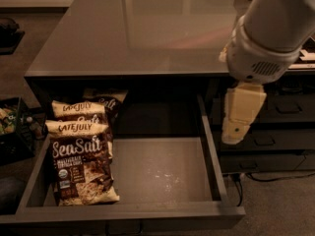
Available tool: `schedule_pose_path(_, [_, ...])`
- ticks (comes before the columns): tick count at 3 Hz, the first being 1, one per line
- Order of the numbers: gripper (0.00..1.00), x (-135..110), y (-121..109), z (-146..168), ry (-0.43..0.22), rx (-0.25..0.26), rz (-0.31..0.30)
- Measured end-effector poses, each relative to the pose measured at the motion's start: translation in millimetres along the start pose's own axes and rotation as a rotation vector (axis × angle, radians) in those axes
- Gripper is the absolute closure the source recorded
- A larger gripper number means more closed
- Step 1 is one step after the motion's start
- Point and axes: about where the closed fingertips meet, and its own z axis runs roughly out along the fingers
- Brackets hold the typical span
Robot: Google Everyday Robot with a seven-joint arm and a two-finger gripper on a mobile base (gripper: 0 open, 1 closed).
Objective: Pick brown chip bag from top drawer and place on counter
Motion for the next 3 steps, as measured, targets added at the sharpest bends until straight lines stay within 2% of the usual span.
schedule_pose_path(1, [0.00, -42.3, 11.3, 27.8, 0.009, -0.066, -0.055])
schedule_pose_path(2, [0.00, -42.3, 11.3, 27.8, 0.009, -0.066, -0.055])
schedule_pose_path(3, [0.00, -68.1, 13.4, 49.8, -0.034, -0.074, -0.079])
